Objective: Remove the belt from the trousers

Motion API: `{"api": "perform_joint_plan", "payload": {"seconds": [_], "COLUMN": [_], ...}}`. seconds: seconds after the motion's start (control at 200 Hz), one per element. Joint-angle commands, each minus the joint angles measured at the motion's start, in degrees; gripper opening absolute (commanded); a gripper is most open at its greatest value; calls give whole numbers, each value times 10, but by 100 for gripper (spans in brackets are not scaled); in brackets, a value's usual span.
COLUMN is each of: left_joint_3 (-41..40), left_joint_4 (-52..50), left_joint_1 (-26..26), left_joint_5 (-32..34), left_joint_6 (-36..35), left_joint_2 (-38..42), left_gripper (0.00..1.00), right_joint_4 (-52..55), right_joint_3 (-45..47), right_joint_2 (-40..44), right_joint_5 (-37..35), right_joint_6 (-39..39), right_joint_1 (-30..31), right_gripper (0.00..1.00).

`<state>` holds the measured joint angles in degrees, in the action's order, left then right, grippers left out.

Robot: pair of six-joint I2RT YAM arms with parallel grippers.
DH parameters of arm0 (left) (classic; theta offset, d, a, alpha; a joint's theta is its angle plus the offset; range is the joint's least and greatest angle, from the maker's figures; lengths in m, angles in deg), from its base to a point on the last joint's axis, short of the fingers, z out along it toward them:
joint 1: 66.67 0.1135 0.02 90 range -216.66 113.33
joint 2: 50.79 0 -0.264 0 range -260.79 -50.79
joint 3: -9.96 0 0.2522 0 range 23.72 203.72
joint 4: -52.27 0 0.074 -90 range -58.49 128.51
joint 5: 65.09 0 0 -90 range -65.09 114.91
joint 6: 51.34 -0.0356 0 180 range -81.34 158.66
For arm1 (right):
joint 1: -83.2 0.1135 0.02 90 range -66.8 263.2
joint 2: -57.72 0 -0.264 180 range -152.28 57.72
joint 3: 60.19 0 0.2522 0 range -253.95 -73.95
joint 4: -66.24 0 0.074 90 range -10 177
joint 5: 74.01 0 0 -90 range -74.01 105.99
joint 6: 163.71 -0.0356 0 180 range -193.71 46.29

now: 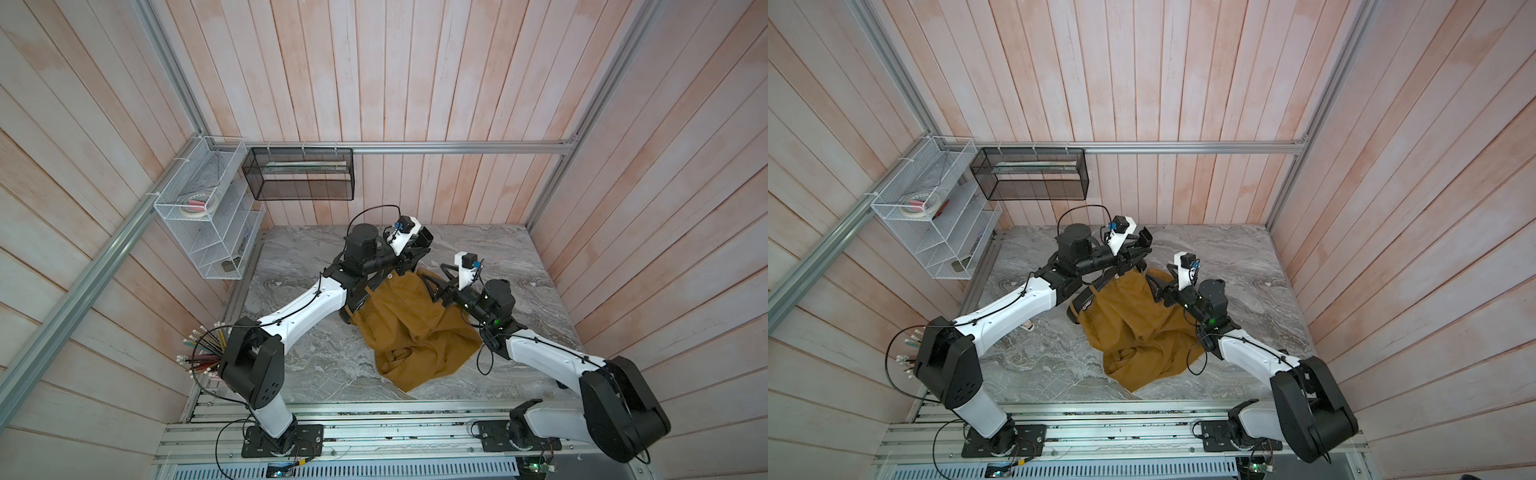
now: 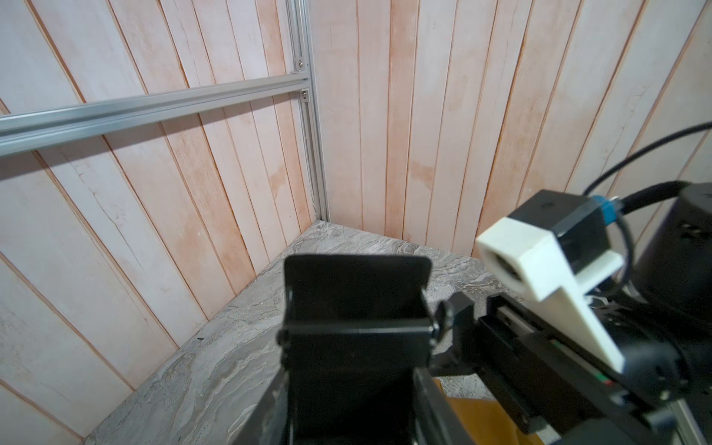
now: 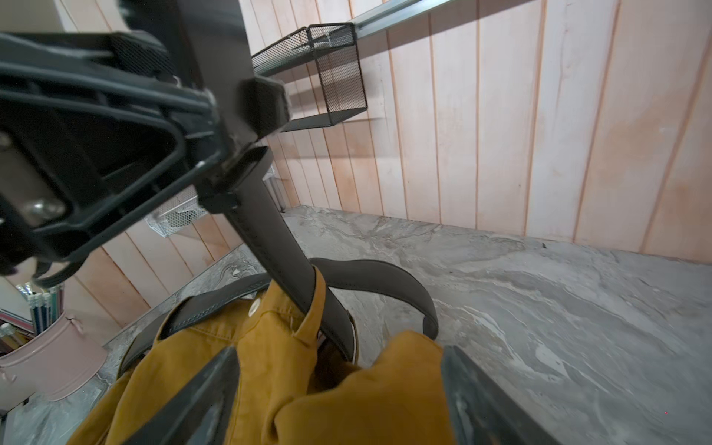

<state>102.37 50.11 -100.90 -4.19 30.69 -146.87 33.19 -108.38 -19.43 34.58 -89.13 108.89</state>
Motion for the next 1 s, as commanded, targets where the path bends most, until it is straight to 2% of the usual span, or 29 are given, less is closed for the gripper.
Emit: {"api": "perform_joint_plan", "payload": {"seconds": [0.0,0.24,0.62,0.725,0.855,0.935,0.995], "left_joint_3": [22,22,11,-5,-27,-42,-56], "left_joint_4": [47,67,76,96,119,121,123], "left_joint_1": [-1,1,12,12,12,12,13], "left_joint_5": [-20,-34,-38,-38,-40,-38,-31], "left_joint_6": [20,45,73,86,107,115,120], "left_joint_2": [39,63,122,138,160,180,204], "left_gripper": [7,5,3,3,2,2,2], "right_joint_4": [-55,-70,-21,34,23,19,26], "right_joint_3": [-31,-94,-164,-190,-200,-208,-214], "right_joint_2": [-41,-158,-209,-223,-241,-245,-244], "right_joint_5": [55,111,113,93,86,73,49], "right_joint_6": [-15,-19,49,89,87,88,95], "right_joint_1": [3,9,50,67,72,73,73], "right_gripper": [85,79,72,52,26,13,7]}}
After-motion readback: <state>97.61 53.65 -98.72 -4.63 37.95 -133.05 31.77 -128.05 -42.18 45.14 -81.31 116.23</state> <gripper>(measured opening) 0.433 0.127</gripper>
